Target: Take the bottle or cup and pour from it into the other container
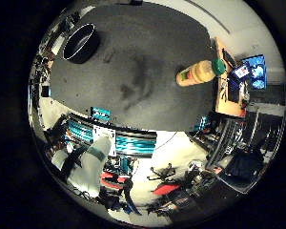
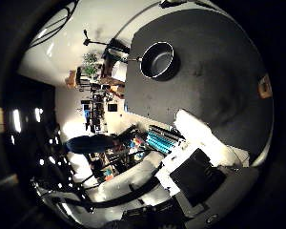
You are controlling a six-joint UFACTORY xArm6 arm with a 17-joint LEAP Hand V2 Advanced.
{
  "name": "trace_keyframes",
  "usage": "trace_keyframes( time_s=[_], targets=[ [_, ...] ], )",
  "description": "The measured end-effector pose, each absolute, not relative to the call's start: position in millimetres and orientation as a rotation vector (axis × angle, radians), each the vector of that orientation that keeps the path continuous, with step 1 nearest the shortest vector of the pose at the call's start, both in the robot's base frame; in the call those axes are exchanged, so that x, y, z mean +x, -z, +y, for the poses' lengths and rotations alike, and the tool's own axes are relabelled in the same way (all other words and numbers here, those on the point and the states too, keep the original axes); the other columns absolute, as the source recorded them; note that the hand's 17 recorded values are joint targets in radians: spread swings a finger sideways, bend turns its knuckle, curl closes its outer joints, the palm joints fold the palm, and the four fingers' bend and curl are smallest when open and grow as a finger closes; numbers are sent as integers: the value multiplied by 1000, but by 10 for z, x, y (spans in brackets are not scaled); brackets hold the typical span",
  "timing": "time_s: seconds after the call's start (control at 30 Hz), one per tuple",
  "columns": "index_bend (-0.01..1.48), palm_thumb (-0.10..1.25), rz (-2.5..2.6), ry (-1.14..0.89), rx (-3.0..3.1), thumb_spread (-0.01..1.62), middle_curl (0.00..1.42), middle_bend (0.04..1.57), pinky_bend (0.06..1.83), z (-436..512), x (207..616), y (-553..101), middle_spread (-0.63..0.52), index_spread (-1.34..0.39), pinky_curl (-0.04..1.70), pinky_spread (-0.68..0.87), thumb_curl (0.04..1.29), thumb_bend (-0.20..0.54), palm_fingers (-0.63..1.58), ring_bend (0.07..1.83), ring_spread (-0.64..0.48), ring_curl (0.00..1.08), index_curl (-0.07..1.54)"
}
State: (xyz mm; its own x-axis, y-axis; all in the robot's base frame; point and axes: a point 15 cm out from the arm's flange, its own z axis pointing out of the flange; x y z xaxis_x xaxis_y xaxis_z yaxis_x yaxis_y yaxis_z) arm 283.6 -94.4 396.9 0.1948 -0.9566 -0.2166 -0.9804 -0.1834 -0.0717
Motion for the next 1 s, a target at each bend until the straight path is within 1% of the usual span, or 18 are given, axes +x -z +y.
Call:
trace_keyframes(
  time_s=[0.27,0.4,0.73,1.0],
  targets=[
    [174,847,1844,-230,-2264,1037,325,194,619,-920,2901,-3889,7,-361,10,437,424,-22,233,221,179,252,322],
    [168,794,1864,-230,-2202,1050,328,198,637,-1000,2947,-3924,-4,-362,9,442,414,-29,252,233,180,254,311],
    [163,696,1903,-96,-1943,1057,341,215,694,-1610,3129,-4391,-12,-362,-2,441,391,-29,283,271,169,257,292],
    [165,649,1926,-50,-1769,1048,344,225,722,-2305,3131,-4489,-6,-351,-4,444,368,-26,282,310,167,256,289]
  ],
)
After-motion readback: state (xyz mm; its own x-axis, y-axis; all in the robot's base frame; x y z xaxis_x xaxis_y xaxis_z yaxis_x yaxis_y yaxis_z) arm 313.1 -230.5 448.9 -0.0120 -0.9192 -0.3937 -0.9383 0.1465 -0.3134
